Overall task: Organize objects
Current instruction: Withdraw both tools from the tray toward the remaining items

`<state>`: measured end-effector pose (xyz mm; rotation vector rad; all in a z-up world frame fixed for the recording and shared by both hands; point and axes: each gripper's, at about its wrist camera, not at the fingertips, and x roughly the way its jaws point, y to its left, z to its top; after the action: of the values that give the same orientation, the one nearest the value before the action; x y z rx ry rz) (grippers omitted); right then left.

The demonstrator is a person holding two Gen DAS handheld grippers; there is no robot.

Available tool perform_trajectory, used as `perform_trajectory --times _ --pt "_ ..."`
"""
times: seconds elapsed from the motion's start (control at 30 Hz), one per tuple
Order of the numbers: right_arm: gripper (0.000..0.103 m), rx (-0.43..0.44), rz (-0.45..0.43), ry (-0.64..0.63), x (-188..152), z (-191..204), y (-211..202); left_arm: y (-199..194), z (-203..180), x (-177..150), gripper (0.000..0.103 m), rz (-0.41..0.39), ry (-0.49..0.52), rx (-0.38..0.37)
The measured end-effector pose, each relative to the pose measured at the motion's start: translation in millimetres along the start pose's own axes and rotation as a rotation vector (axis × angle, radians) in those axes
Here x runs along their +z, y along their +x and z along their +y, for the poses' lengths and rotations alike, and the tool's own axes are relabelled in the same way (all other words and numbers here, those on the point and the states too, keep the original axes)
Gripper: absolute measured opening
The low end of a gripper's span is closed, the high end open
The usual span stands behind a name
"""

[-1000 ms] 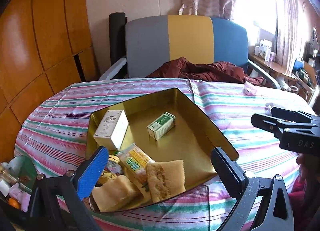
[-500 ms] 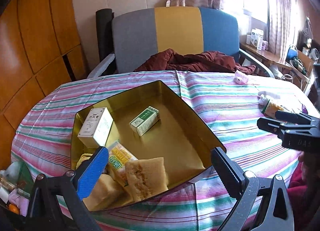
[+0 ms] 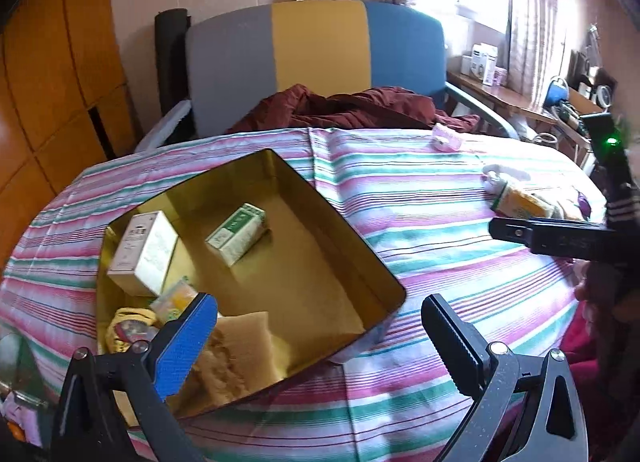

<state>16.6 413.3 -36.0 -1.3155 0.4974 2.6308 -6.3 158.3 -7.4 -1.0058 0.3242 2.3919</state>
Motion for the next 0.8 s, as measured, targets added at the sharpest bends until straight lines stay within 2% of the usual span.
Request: perform_trajectory --times 0.13,0.4,0.63,0.8 --pt "0.09 -0.021 0.038 0.012 3.1 -6.2 3.8 7.9 -1.2 1.8 0.102 0.04 -0.036 -0.052" --pt "0.09 -0.06 0.045 -0.009 23.6 -26.1 -3.6 18.0 -2.3 8.1 0.101 0.072 -0.06 -0.088" --pt "0.09 -0.148 0.005 0.095 48.1 -83.0 -14.8 28.1 -14.8 24.2 0.102 0.078 -0.031 -0.116" --pt "0.09 -0.2 -0.01 0.171 62.2 -126.6 -15.5 38.1 -34.0 52.8 0.102 0.072 -0.004 -0.133"
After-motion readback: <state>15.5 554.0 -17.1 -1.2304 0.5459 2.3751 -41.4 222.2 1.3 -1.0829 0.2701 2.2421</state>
